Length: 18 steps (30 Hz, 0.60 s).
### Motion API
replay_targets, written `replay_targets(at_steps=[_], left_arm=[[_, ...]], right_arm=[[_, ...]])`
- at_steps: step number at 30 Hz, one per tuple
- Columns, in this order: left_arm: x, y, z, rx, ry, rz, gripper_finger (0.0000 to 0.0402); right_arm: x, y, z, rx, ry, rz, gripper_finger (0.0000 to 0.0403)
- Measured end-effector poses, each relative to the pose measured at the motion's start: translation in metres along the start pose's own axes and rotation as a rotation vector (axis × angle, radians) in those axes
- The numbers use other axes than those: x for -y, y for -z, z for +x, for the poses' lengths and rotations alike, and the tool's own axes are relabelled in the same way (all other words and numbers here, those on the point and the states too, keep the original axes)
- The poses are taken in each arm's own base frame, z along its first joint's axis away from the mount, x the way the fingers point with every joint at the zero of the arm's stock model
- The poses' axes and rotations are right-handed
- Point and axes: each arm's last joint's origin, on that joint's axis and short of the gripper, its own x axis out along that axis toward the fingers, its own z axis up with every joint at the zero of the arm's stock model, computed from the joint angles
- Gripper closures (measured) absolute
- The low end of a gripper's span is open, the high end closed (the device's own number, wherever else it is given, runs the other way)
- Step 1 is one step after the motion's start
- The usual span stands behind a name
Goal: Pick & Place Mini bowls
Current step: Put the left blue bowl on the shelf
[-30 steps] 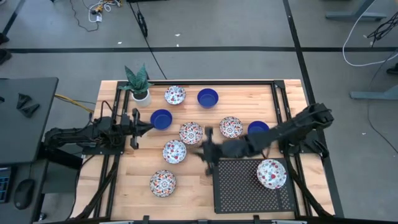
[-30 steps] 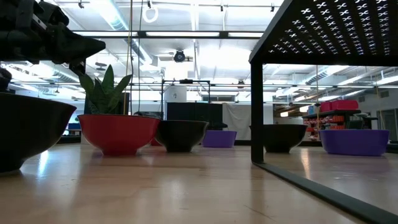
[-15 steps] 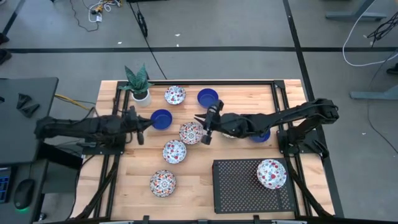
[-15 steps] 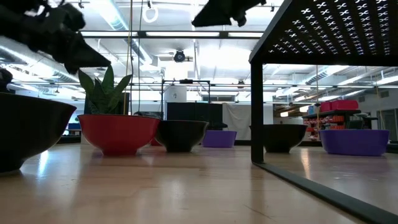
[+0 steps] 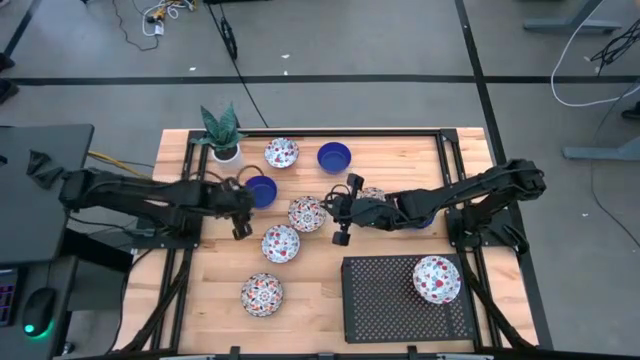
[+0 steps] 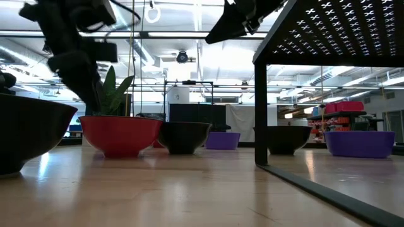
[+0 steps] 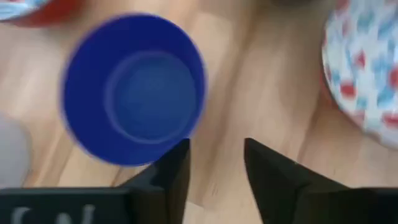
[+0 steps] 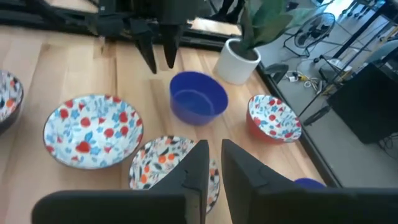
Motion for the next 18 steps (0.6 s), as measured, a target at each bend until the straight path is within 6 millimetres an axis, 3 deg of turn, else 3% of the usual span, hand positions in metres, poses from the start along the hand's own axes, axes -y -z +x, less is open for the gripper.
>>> replay_targets(at_steps=[7, 18], left_arm=[[0.004, -0.006, 0.018, -0.021, -0.08, 0.172, 0.0195], [-0.003, -0.006, 0.026, -0.016, -0.052, 0.255, 0.0243]], right_arm=[[-0.005, 0.025, 0.007, -0.001, -0.001, 0.004, 0.0358], [-0.014, 0.036, 0.007, 0.042, -0.019, 0.033, 0.0358]])
